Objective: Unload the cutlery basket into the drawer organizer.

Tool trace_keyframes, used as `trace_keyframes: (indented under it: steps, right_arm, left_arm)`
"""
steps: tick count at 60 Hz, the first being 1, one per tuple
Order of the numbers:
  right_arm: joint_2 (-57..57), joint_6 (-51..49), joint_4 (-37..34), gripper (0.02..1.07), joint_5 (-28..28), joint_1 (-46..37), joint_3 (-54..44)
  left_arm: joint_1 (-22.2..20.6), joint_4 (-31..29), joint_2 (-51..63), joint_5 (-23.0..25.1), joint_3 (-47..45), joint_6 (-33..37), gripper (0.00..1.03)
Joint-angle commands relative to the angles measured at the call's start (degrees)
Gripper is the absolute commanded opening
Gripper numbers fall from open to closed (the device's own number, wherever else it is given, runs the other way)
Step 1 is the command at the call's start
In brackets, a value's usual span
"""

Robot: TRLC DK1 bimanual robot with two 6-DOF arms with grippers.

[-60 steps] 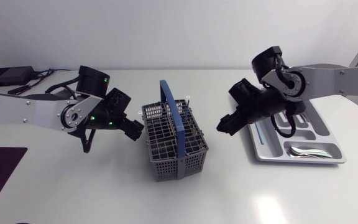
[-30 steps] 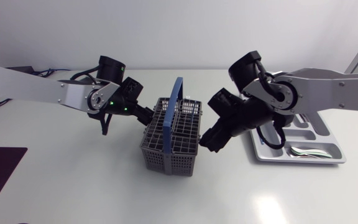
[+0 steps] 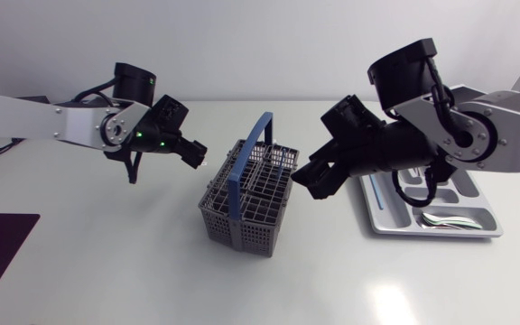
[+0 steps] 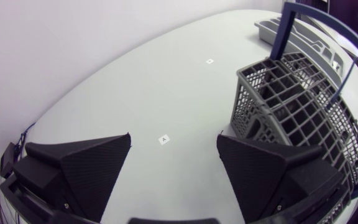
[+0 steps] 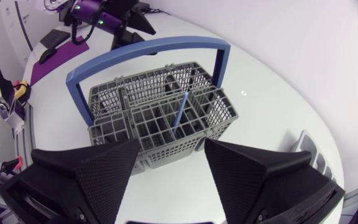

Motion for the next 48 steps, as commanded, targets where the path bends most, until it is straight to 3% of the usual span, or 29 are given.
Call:
trace_keyframes:
  steps: [1,19,25,48]
  right_arm:
    - [0.79,-1.46,2.83,0.79,0.23,-0.47,-1.94]
    - [8.53,-3.84,13.03,0.78,-0.56,-1.61,-2.29]
    - [10.11,-4.37,16.11,0.73,-1.00,-1.87,-2.73]
    - [13.80,-4.89,20.59,0.61,-5.30,-2.84,-2.29]
  left_arm:
    - [-0.09,-0.20,-6.91,1.51,-4.29,2.08,0.97]
    - [-0.44,-4.41,-23.78,6.43,-14.22,3.05,0.97]
    - [-0.71,-5.03,-27.39,6.78,-16.68,3.13,0.97]
    - [-4.22,-4.85,-33.89,7.22,-23.10,3.31,0.97]
